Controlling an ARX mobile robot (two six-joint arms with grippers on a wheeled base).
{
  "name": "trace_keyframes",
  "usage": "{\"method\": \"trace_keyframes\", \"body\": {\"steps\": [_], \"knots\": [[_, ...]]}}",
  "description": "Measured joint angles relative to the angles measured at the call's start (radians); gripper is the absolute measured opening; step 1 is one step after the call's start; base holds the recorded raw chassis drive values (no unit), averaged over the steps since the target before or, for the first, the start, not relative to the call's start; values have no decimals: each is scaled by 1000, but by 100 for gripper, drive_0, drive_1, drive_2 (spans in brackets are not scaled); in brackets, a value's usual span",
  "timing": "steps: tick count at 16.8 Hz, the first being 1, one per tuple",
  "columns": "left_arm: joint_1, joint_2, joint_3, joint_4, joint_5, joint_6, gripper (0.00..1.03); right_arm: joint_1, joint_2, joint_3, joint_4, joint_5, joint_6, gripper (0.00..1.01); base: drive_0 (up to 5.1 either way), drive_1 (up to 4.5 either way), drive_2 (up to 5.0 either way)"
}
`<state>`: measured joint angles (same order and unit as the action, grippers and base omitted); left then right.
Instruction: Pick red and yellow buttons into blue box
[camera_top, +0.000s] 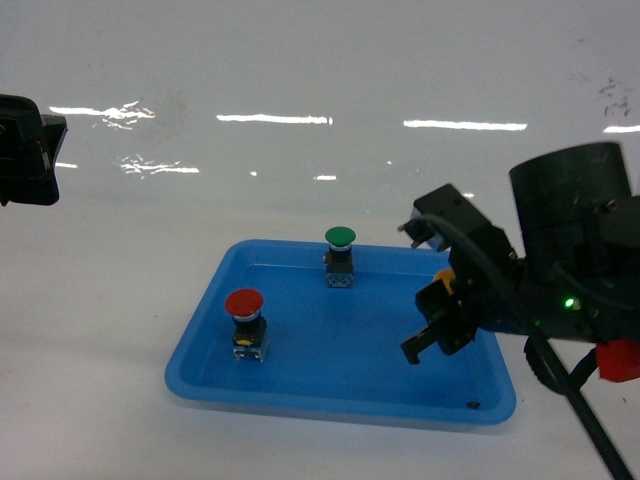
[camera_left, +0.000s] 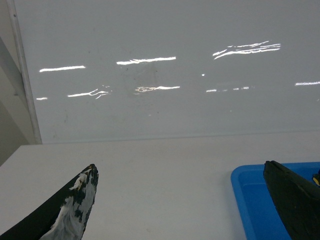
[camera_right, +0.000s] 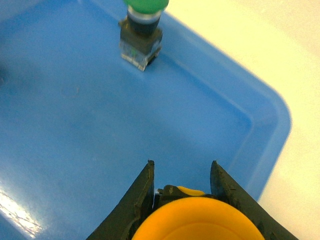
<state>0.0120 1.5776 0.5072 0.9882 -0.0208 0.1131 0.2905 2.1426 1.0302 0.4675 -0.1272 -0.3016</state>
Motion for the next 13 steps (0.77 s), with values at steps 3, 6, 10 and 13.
{"method": "trace_keyframes", "body": {"steps": [3,6,10,13], "knots": [[0,0,0,0,0,0,98,-10,-169,-74,12,-35,28,30,0,0,0],[0,0,0,0,0,0,98,-13,-336,-157,-47,-73,47,30,0,0,0],[0,0,0,0,0,0,98,-32,-372,-159,-42,-79,50,30,0,0,0],[0,0,0,0,0,0,98,-29,-370,-159,-40,-80,50,30,0,0,0]]}}
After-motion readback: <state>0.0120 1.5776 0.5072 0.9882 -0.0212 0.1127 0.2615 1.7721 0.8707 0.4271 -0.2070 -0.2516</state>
